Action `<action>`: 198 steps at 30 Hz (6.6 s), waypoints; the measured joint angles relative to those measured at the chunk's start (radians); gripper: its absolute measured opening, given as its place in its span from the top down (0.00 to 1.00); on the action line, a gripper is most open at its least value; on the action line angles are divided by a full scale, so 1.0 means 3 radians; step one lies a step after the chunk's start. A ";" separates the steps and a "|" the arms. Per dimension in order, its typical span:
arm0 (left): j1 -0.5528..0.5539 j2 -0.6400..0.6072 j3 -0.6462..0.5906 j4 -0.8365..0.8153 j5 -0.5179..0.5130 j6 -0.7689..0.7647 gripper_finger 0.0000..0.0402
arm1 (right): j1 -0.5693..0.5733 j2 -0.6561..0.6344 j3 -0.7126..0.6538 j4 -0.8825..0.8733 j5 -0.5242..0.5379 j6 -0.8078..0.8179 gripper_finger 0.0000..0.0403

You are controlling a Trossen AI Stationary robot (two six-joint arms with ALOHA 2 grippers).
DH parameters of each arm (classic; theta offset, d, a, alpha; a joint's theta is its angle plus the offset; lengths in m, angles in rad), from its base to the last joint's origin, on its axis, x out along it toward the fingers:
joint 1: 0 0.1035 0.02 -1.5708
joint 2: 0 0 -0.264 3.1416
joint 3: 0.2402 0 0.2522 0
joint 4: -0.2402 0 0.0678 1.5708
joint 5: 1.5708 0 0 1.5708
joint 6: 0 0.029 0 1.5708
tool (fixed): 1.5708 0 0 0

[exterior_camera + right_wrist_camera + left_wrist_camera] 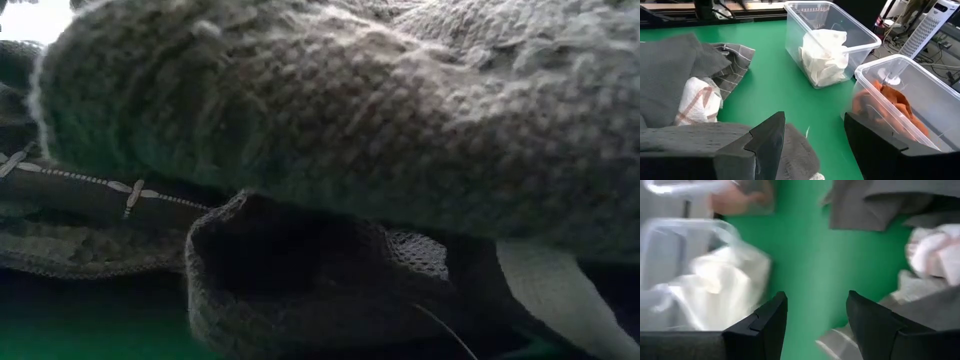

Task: Sort towels by color in basket
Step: Put the white striped microfiber towel into the left transparent bin

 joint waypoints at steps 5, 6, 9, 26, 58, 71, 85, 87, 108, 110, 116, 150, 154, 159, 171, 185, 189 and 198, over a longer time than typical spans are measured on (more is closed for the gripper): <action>0.0046 -0.0362 -0.0649 0.0808 0.0681 -0.0108 0.52 | -0.0077 0.0003 0.0000 -0.0001 0.0053 -0.0010 0.38; 0.0045 -0.0398 -0.0759 0.0998 0.0827 -0.0110 0.52 | -0.0107 0.0004 0.0000 -0.0001 0.0054 -0.0017 0.38; 0.0040 -0.0418 -0.1022 0.1541 0.1231 -0.0100 0.52 | -0.0193 0.0005 0.0000 -0.0001 0.0057 -0.0027 0.38; 0.0051 0.0317 -0.0923 0.1986 0.2305 -0.0198 0.52 | -0.0302 0.0006 0.0000 0.0094 0.0056 -0.0189 0.38; 0.0062 0.0469 -0.0932 0.1879 0.2026 0.0046 0.99 | -0.0298 0.0008 0.0000 0.0123 0.0053 -0.0188 0.38; 0.0275 -0.0769 -0.0934 0.2131 0.0635 0.0243 1.00 | -0.0298 0.0068 0.0000 0.0175 0.0049 -0.0191 0.38; 0.0604 -0.1964 -0.0928 0.3267 -0.0294 0.0820 1.00 | -0.0308 0.0095 0.0000 0.0256 0.0045 -0.0256 0.38; 0.0725 -0.1980 -0.0928 0.3526 -0.0301 0.0898 1.00 | -0.0308 0.0094 0.0000 0.0383 0.0046 -0.0368 0.38; 0.1565 -0.1450 -0.0680 0.5633 -0.0251 0.1596 1.00 | -0.0302 0.0094 0.0000 0.0631 0.0044 -0.0590 0.38; 0.1662 -0.1403 -0.0680 0.5761 -0.0161 0.1467 1.00 | -0.0301 0.0094 0.0000 0.0632 0.0043 -0.0586 0.38; 0.1957 -0.1135 -0.0637 0.6471 0.0074 0.1246 1.00 | -0.0301 0.0094 0.0000 0.0638 0.0040 -0.0577 0.38; 0.2046 -0.0257 0.0800 0.4467 0.0171 0.1027 1.00 | -0.0201 0.0085 -0.0161 0.0750 0.0044 -0.0577 0.38; 0.1986 -0.0363 0.0799 0.3730 0.0070 0.1065 1.00 | -0.0201 0.0085 -0.0162 0.0772 0.0044 -0.0577 0.38; 0.1953 -0.0492 0.0800 0.2877 0.0048 0.1006 1.00 | -0.0201 0.0085 -0.0161 0.0799 0.0045 -0.0579 0.38; 0.1992 -0.0492 0.0784 0.1318 0.0067 0.0684 1.00 | -0.0312 0.0085 -0.0162 0.0807 0.0046 -0.0606 0.38; 0.2067 -0.0480 0.0035 0.0898 0.0357 0.0578 1.00 | -0.0331 0.0085 -0.0161 0.0841 0.0044 -0.0646 0.38; 0.2089 -0.0480 -0.0224 0.0912 0.0597 0.0681 1.00 | -0.0331 0.0085 -0.0161 0.0895 0.0043 -0.0704 0.38; 0.2125 -0.0290 -0.0678 0.1065 0.0630 0.0270 1.00 | -0.0330 0.0085 -0.0161 0.1013 0.0039 -0.0790 0.38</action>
